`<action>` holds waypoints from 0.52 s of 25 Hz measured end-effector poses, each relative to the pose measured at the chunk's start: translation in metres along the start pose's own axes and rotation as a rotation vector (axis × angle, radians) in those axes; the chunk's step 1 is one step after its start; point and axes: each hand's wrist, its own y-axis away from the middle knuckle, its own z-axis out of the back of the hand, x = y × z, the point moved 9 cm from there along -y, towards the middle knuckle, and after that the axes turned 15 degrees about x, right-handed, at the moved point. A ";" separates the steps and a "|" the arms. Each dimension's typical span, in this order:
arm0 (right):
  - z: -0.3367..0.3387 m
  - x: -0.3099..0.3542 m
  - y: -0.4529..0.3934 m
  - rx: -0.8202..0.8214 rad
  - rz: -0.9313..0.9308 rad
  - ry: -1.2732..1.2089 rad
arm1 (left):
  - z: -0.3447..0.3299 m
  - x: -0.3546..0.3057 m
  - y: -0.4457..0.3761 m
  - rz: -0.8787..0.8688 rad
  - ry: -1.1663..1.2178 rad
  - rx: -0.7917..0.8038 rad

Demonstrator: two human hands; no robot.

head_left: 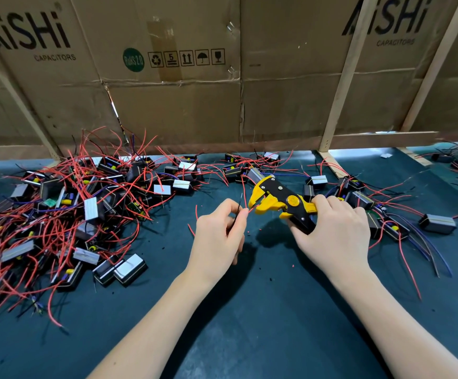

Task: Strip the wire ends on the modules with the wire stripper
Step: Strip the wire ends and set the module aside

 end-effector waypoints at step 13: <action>-0.003 0.000 -0.002 0.094 0.000 -0.043 | -0.003 0.000 0.000 -0.003 0.020 0.018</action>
